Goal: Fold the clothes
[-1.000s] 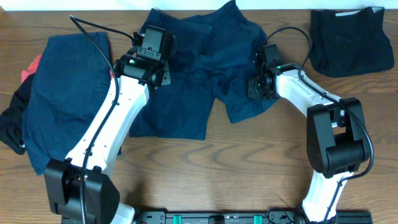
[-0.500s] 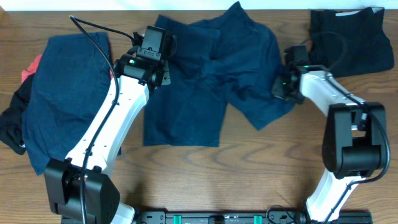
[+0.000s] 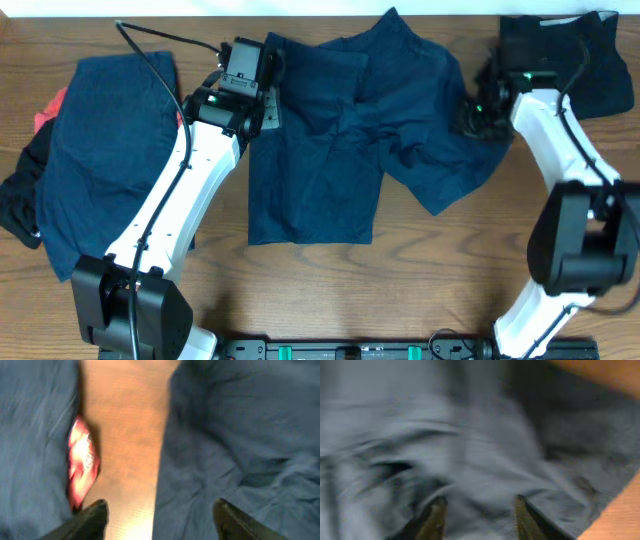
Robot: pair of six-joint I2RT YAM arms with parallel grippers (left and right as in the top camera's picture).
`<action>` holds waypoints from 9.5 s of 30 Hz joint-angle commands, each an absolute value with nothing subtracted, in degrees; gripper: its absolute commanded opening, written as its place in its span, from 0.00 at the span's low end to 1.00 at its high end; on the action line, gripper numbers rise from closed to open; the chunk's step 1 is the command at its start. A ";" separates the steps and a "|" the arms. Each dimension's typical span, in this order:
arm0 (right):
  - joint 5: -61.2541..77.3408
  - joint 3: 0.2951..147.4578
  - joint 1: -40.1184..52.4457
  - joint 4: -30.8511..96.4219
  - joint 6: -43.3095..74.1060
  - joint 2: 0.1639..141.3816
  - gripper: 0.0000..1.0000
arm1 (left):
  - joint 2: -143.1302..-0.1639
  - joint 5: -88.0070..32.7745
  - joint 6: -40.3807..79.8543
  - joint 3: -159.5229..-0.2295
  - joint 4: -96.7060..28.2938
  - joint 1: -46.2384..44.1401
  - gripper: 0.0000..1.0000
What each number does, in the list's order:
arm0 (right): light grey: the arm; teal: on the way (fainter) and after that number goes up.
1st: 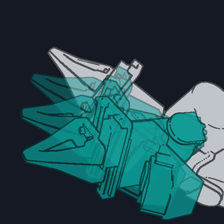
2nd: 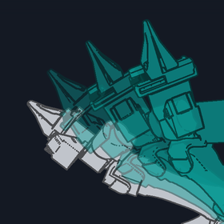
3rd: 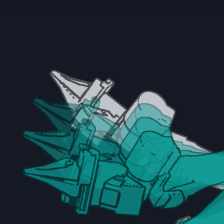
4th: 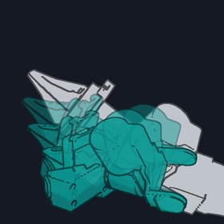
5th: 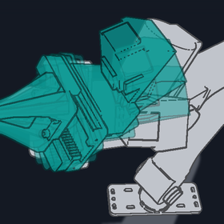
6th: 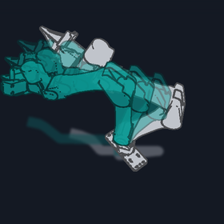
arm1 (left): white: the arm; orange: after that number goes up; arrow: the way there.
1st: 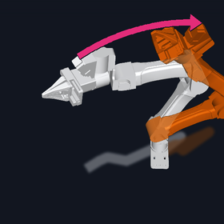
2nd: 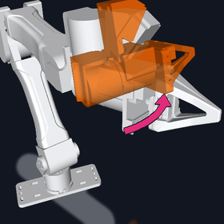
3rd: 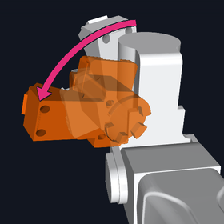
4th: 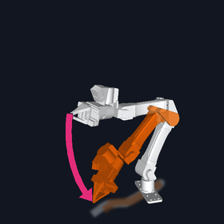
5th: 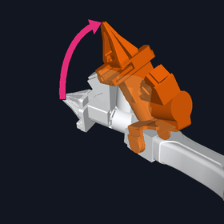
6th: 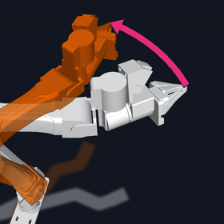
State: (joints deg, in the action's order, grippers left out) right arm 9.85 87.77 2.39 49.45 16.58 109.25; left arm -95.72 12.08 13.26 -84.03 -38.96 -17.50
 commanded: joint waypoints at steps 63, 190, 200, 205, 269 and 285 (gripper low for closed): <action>11.75 65.71 23.31 36.75 19.70 96.77 0.54 | -101.06 -10.92 14.26 -84.62 -38.76 2.55 0.06; 7.66 87.77 7.31 12.78 11.51 122.72 0.90 | -109.49 -11.03 4.69 -87.55 -27.88 2.72 0.78; 13.78 98.37 11.64 43.11 11.51 112.18 0.97 | -119.00 -10.92 -1.15 -87.57 -24.36 2.76 0.77; 13.56 98.35 16.23 53.41 11.77 107.77 0.94 | -121.05 -10.94 -1.30 -87.55 -24.43 2.83 0.61; -5.65 55.37 26.70 41.41 37.74 103.13 0.67 | -104.68 -10.90 7.05 -87.57 -59.51 2.83 0.40; -12.12 53.87 9.19 16.99 23.35 107.31 0.77 | -104.68 -13.19 4.27 -87.57 -55.02 2.28 0.48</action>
State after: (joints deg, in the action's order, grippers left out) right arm -9.61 55.57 11.99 19.20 30.55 104.31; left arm -106.00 -10.92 6.15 -86.54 -56.23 2.57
